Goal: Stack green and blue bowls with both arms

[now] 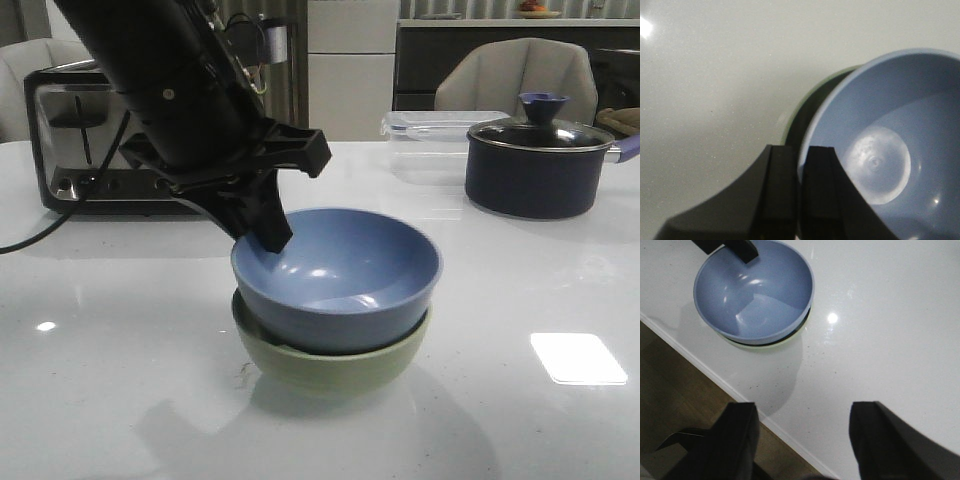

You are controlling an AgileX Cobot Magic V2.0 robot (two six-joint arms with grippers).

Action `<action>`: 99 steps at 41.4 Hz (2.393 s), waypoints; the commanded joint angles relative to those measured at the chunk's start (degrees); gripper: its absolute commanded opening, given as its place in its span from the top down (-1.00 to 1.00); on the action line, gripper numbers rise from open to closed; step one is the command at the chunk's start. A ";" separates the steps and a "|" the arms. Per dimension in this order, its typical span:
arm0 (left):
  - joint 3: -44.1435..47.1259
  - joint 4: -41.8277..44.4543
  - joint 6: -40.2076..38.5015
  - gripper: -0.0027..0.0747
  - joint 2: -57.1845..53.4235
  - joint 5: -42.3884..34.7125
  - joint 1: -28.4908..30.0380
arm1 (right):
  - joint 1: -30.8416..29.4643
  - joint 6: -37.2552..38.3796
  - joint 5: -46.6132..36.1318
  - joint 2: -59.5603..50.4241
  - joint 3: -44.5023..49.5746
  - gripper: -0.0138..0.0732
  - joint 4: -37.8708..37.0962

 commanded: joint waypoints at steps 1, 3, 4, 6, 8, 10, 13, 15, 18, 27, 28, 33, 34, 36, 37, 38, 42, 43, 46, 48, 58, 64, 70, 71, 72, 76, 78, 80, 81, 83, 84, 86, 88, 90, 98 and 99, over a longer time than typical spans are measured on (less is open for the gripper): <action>-1.75 0.37 -0.40 0.69 -1.89 -3.15 -0.49 | -0.07 -0.75 -3.36 -0.36 -1.53 -0.48 0.15; -1.75 0.37 -0.40 0.69 -1.59 -3.15 -0.49 | -0.07 -0.75 -3.36 -0.36 -1.53 -0.48 0.15; -1.75 0.37 -0.40 0.69 -1.22 -3.15 -0.49 | -0.07 -0.75 -3.36 -0.36 -1.53 -0.48 0.15; -1.75 0.48 -0.40 0.69 -0.84 -3.15 -0.49 | -0.07 -0.75 -3.36 -0.36 -1.53 -0.48 0.15; -1.75 0.58 -0.40 0.69 -0.32 -3.46 -0.49 | -0.07 -0.75 -3.36 -0.36 -1.53 -0.48 0.15; -1.75 0.58 -0.40 0.69 0.14 -3.46 -0.49 | -0.07 -0.75 -3.36 -0.36 -1.53 -0.48 0.15; -1.75 0.58 -0.40 0.69 0.71 -3.46 -0.49 | -0.07 -0.75 -3.36 -0.36 -1.53 -0.48 0.15; -1.75 0.58 -0.40 0.69 0.72 -3.46 -0.49 | -0.07 -0.75 -3.36 -0.36 -1.53 -0.48 0.15; -1.75 0.58 -0.40 0.65 0.72 -3.60 -0.49 | -0.07 -0.75 -3.36 -0.36 -1.53 -0.48 0.15; -1.75 0.58 -0.40 -0.05 0.51 -4.01 -0.49 | -0.07 -0.75 -3.36 -0.36 -1.53 -0.48 0.15; -1.75 0.58 -0.40 -0.09 0.36 -4.01 -0.49 | -0.07 -0.75 -3.36 -0.36 -1.53 -0.48 0.15; -1.75 0.58 -0.40 -0.26 -1.60 -3.90 -0.49 | -0.07 -0.75 -3.36 -0.36 -1.53 -0.48 0.15; -1.75 0.58 -0.40 -0.25 -2.36 -3.90 -0.49 | -0.07 -0.75 -3.36 -0.36 -1.53 -0.48 0.15; -1.75 0.63 -0.40 -0.25 -3.75 -3.34 -0.49 | -0.07 -0.75 -3.36 -0.36 -1.53 -0.48 0.15; -1.75 0.79 -0.40 -0.25 -4.84 -3.21 -0.49 | -0.07 -0.75 -3.36 -0.36 -1.53 -0.48 0.15; -1.75 1.08 -0.40 -0.25 -5.98 -2.96 -0.49 | -0.07 -0.75 -3.36 -0.36 -1.53 -0.48 0.15; -1.75 3.38 -0.40 -0.25 -10.40 -1.12 -0.49 | -0.07 -0.75 -3.36 -0.36 -1.53 -0.48 0.15; -1.75 3.83 -0.40 -0.25 -11.47 -0.56 -0.49 | -0.07 -0.75 -3.36 -0.36 -1.53 -0.48 0.15; -1.52 5.19 -0.40 -0.25 -15.25 0.92 -0.49 | -0.07 -0.75 -3.36 -0.36 -1.53 -0.48 0.15; -0.50 6.38 -0.40 -0.25 -18.03 1.06 -0.49 | -0.07 -0.75 -3.36 -0.36 -1.53 -0.48 0.15; 9.66 8.38 -0.40 -0.25 -32.29 0.95 -0.49 | -0.07 -0.75 -3.36 -0.36 -1.53 -0.48 0.15; 18.15 8.38 -0.40 -0.25 -41.70 0.84 -0.49 | -0.07 -0.75 -3.36 -0.36 -1.53 -0.48 0.15; 25.54 8.43 -0.40 -0.25 -49.32 -1.28 -0.49 | -0.07 -0.75 -3.36 -0.36 -1.53 -0.48 0.15; 26.45 8.54 -0.40 -0.25 -50.20 -1.62 -0.49 | -0.07 -0.75 -3.36 -0.36 -1.53 -0.48 0.15; 27.30 8.65 -0.40 -0.25 -51.03 -2.00 -0.49 | -0.07 -0.75 -3.36 -0.36 -1.53 -0.48 0.15; 30.36 9.99 -0.40 -0.25 -53.98 -2.80 -0.49 | -0.07 -0.75 -3.59 -0.36 -1.53 -0.48 0.15; 31.15 11.08 -0.40 -0.25 -55.05 -2.80 -0.49 | -0.07 -0.75 -4.70 -0.36 -1.53 -0.48 0.15; 31.74 12.32 -0.40 -0.25 -55.59 -2.80 -0.49 | -0.07 -0.75 -5.39 -0.36 -1.53 -0.48 0.15; 31.75 12.75 -0.40 -0.25 -55.76 -2.80 -0.49 | -0.07 -0.75 -5.39 -0.36 -1.53 -0.48 0.15; 31.83 13.16 -0.40 -0.25 -55.99 -2.80 -0.49 | -0.07 -0.75 -5.26 -0.36 -1.53 -0.48 0.15; 31.83 13.62 -0.40 -0.25 -55.99 -2.91 -0.49 | -0.07 -0.75 -5.13 -0.36 -1.53 -0.48 0.15; 31.83 13.61 -0.40 -0.24 -55.99 -3.36 -0.49 | -0.07 -0.75 -5.07 -0.36 -1.53 -0.48 0.15; 31.83 13.61 -0.40 -0.23 -55.99 -3.59 -0.49 | -0.07 -0.75 -4.88 -0.36 -1.53 -0.46 0.15; 31.83 13.61 -0.66 -0.17 -55.99 -3.72 -0.49 | -0.07 -0.75 -4.72 -0.36 -1.53 -0.38 0.15; 31.83 13.16 -0.76 0.31 -55.99 -3.62 -0.49 | -0.07 -0.75 -2.25 -0.36 -1.53 0.26 0.15; 31.83 13.16 -0.76 0.39 -55.99 -3.62 -0.49 | -0.07 -0.75 -2.08 -0.36 -1.53 0.32 0.15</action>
